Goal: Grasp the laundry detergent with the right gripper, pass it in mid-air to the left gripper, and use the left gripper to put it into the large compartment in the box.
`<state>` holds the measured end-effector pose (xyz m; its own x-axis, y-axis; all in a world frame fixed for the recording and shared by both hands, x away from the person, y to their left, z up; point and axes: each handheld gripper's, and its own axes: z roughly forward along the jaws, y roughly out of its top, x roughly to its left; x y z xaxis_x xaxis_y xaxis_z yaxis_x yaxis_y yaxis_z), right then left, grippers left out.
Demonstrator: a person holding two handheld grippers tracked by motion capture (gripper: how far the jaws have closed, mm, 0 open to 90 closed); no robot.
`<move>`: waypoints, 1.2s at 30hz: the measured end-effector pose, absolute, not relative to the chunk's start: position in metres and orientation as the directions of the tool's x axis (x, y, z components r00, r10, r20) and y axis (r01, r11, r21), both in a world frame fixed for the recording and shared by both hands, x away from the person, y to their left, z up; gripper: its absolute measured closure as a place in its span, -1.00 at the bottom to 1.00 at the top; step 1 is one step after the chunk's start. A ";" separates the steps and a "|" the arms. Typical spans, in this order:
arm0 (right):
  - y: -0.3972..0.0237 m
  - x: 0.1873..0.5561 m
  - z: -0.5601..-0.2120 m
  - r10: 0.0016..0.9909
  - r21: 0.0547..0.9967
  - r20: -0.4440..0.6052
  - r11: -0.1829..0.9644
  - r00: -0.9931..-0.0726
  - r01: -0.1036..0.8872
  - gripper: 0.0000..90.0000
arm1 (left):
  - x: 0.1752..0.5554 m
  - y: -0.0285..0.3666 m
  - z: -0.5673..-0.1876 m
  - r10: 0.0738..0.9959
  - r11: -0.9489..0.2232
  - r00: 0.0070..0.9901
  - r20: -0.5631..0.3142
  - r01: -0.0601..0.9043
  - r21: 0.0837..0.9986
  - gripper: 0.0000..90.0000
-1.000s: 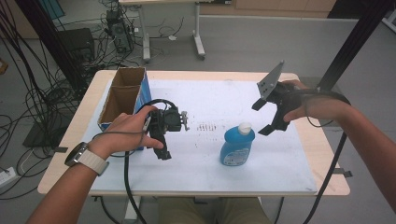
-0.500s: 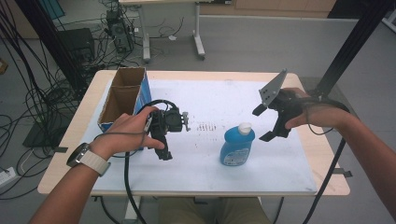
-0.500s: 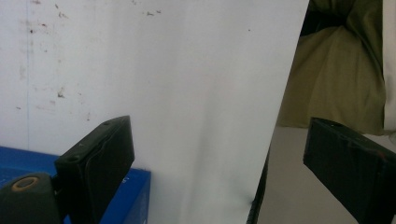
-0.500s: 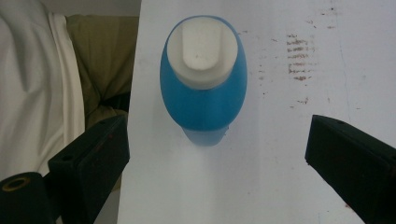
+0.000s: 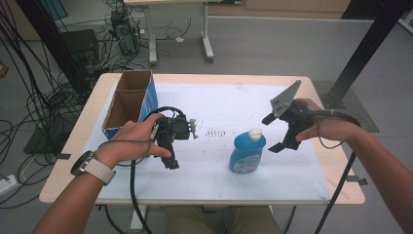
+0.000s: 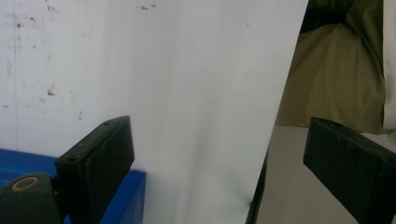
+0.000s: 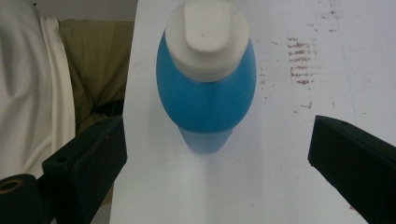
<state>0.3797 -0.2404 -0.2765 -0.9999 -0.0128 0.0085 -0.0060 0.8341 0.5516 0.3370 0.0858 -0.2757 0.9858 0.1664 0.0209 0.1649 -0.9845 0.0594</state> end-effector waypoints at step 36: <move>-0.248 0.379 -0.312 -0.011 0.631 0.009 0.776 -1.000 -0.003 -0.89 | 0.338 0.085 -0.278 0.171 -0.984 0.985 0.025 0.170 0.058 -0.80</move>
<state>0.3791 -0.2482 -0.3120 -0.9999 -0.0110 0.0090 -0.0029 0.7759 0.6309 0.3376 0.0853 -0.2775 0.9849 0.1714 0.0254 0.1697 -0.9838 0.0583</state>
